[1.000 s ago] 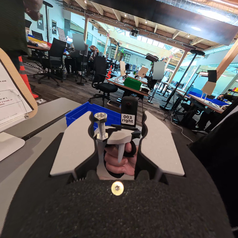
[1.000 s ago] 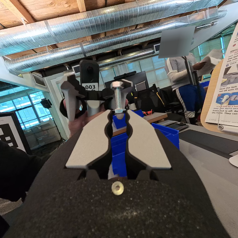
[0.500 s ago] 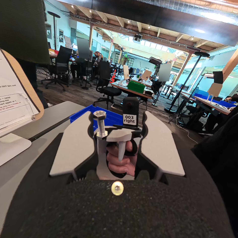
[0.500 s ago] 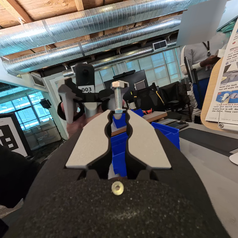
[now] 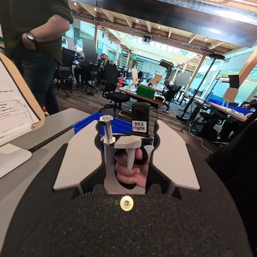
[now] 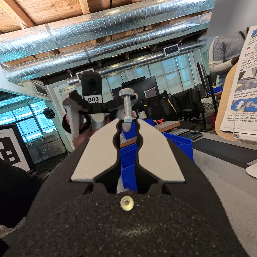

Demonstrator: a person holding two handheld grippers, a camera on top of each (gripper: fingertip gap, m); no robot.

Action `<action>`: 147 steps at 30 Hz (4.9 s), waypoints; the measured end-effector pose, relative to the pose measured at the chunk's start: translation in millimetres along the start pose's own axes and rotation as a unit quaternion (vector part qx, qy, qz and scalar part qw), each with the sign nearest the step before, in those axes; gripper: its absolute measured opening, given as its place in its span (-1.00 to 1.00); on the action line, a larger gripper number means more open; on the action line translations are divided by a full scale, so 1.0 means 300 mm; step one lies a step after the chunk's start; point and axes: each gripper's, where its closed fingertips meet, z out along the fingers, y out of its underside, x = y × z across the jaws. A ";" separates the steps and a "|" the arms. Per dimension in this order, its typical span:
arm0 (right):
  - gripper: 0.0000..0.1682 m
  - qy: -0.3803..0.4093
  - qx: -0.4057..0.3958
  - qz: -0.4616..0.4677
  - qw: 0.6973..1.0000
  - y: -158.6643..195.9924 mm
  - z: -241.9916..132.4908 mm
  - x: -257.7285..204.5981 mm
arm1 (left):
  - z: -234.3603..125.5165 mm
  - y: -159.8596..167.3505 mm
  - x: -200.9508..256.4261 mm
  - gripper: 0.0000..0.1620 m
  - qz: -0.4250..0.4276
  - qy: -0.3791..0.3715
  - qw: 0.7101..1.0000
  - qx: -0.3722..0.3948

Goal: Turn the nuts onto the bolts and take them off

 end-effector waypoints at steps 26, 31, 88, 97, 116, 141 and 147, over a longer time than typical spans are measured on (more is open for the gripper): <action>-0.78 -0.008 -0.012 0.007 1.000 0.024 0.012 -0.029 | -0.027 0.009 -0.044 -0.10 0.002 -0.020 1.000 0.002; -0.78 -0.004 -0.013 0.009 1.000 0.025 0.008 -0.012 | -0.080 0.016 0.000 -0.13 0.007 -0.017 1.000 0.005; -0.78 -0.009 -0.043 0.012 0.999 0.099 0.045 -0.033 | 0.002 0.068 -0.024 -0.02 -0.006 0.002 1.000 -0.015; -0.78 -0.003 -0.036 0.016 0.999 0.080 0.035 -0.011 | -0.134 0.039 -0.041 -0.05 -0.021 -0.029 0.999 0.023; -0.78 -0.001 -0.038 0.011 0.999 0.082 0.038 -0.009 | -0.124 0.063 -0.039 -0.05 -0.049 -0.018 0.999 0.017; -0.78 -0.010 -0.051 0.002 0.999 0.095 0.056 -0.053 | 0.011 0.073 -0.022 0.01 -0.034 0.002 0.999 -0.008; -0.78 0.001 -0.039 0.007 0.999 0.071 0.031 -0.030 | -0.040 0.058 -0.052 -0.01 -0.040 -0.018 0.999 0.006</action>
